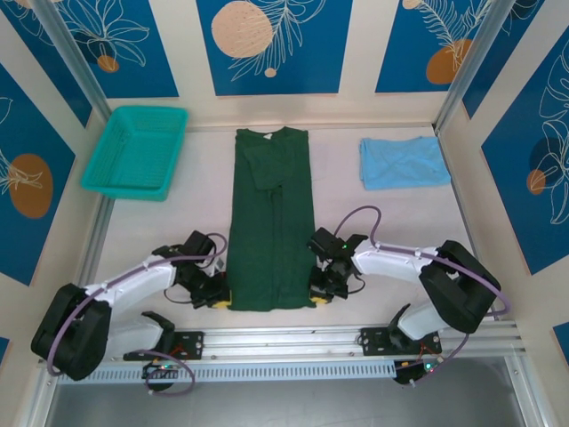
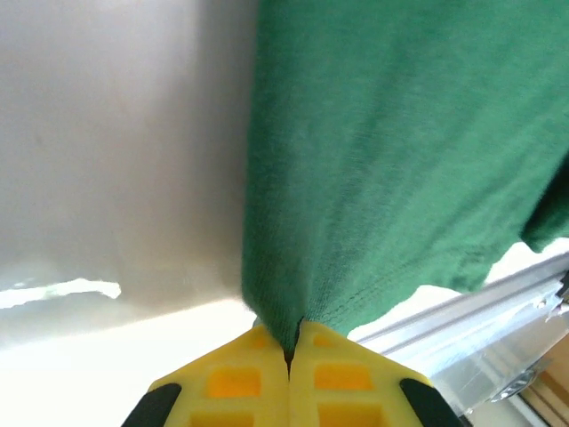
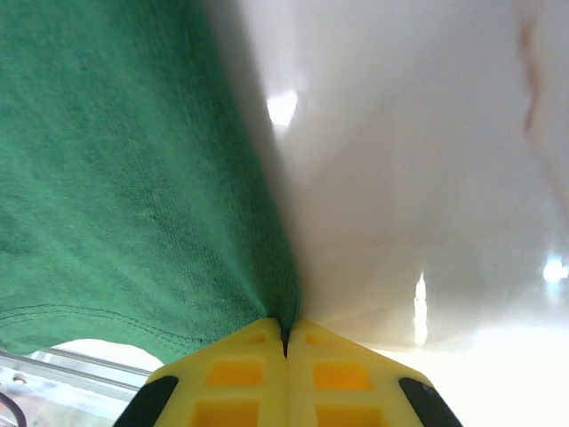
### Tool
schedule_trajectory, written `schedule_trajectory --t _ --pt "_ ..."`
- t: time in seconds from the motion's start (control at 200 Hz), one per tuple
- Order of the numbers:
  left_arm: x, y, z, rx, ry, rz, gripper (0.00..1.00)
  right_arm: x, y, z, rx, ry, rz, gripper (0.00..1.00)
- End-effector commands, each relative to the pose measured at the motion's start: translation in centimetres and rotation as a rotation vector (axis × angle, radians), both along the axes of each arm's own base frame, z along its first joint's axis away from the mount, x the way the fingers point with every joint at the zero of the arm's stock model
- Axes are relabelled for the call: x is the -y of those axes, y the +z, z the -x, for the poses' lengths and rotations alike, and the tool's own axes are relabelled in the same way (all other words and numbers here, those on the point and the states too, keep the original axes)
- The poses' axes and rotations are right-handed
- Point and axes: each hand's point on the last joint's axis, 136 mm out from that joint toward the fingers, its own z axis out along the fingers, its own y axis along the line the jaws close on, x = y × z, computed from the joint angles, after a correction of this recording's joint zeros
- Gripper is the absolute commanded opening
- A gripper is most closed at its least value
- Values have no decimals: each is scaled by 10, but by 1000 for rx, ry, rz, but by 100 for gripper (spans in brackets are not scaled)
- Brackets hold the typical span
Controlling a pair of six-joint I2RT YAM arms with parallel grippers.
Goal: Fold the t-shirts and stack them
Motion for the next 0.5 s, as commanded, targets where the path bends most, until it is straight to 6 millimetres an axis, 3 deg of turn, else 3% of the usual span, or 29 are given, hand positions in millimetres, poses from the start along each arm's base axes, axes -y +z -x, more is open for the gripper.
schedule_trajectory --t 0.0,0.135,0.245,0.39,0.495 --pt "-10 11 21 -56 -18 -54 0 15 -7 31 -63 -17 81 0" --pt "-14 22 34 -94 -54 -63 0 20 -4 52 -81 -19 105 0" --pt "-12 40 39 -100 -78 -33 0 17 12 52 -50 -38 73 0" --pt "1 76 16 -26 -63 14 0 14 45 30 15 -131 -5 0" --pt "20 99 -14 11 -19 77 0 15 71 -2 44 -253 -76 0"
